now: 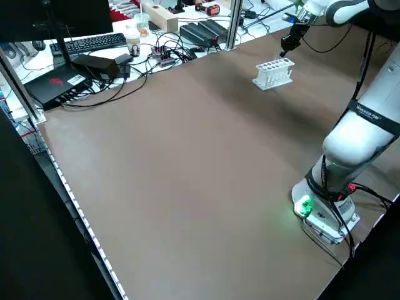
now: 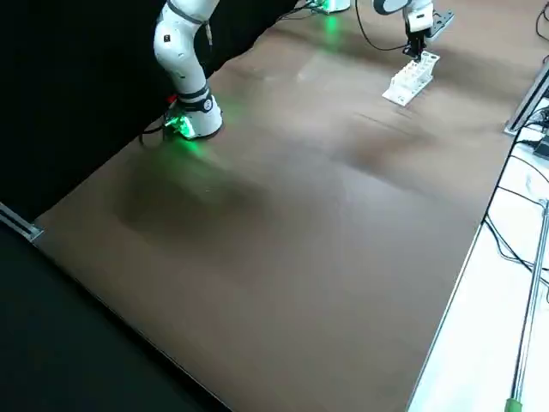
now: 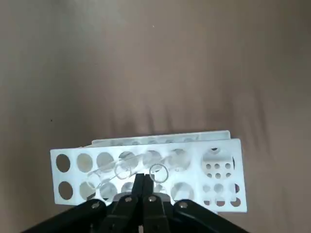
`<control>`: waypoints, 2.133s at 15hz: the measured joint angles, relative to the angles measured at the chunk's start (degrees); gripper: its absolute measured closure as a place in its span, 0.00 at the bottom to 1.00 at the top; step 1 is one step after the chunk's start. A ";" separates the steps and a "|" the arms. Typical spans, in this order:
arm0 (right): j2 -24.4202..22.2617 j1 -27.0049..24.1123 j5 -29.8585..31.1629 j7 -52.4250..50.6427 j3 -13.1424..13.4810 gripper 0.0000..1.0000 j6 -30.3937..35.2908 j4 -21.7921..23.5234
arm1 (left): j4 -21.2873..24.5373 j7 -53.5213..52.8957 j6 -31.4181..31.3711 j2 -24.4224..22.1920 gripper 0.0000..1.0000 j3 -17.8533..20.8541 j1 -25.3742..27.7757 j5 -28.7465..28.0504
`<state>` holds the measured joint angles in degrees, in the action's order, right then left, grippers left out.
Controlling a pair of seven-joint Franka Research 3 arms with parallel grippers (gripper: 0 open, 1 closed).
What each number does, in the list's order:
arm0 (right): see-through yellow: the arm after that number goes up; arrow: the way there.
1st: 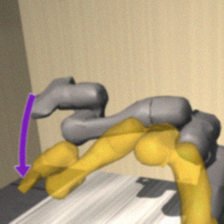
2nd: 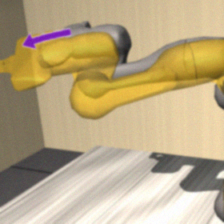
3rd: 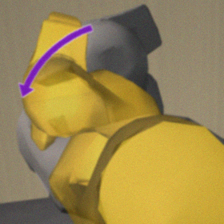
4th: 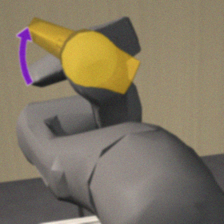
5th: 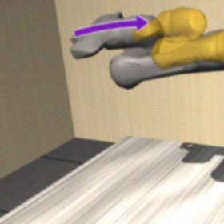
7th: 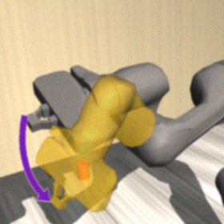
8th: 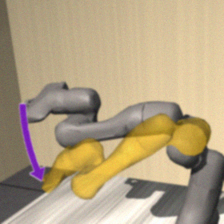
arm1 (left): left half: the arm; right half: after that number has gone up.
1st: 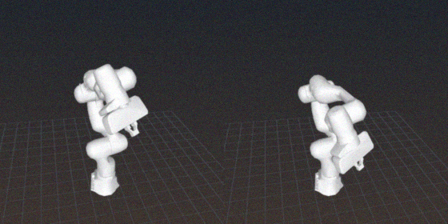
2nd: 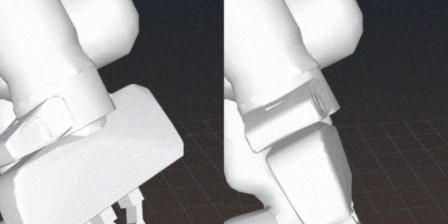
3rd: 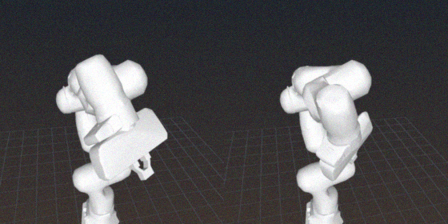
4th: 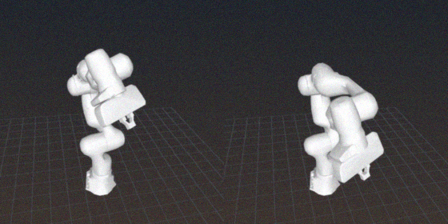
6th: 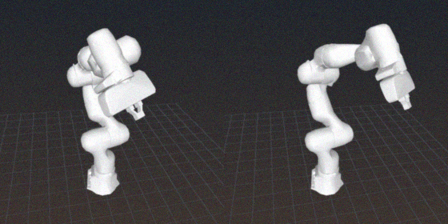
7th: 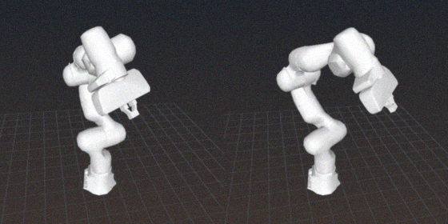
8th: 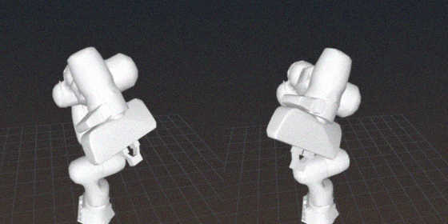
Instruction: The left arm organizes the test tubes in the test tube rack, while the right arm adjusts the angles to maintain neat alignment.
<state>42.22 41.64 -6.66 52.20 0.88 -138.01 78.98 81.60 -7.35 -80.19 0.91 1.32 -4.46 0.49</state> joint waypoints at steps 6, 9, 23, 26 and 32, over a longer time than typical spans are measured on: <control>-0.27 0.01 0.01 0.00 0.01 0.99 6.47 -1.41 | 0.00 0.00 0.00 -0.01 0.00 -0.12 -0.01 0.00; -0.93 0.03 0.01 0.00 -0.05 0.99 9.13 -1.68 | -0.02 0.00 0.00 -0.07 0.00 -0.15 -0.01 0.00; -21.26 -13.22 0.02 -17.86 1.27 0.99 41.30 -2.23 | -0.10 -0.09 1.36 -0.22 0.00 -0.37 -0.21 0.02; -26.58 -21.32 0.47 -31.77 1.51 0.99 48.55 -2.18 | 0.05 0.52 2.16 -0.11 0.00 -0.43 -0.91 0.04; -34.24 -33.58 1.41 -54.18 1.68 0.99 53.54 2.92 | 0.22 8.90 2.20 1.16 0.00 -0.55 -4.08 0.07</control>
<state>7.98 8.07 -5.25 -1.98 2.56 -84.47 81.91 81.81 1.55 -77.99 2.07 0.76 -8.54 0.56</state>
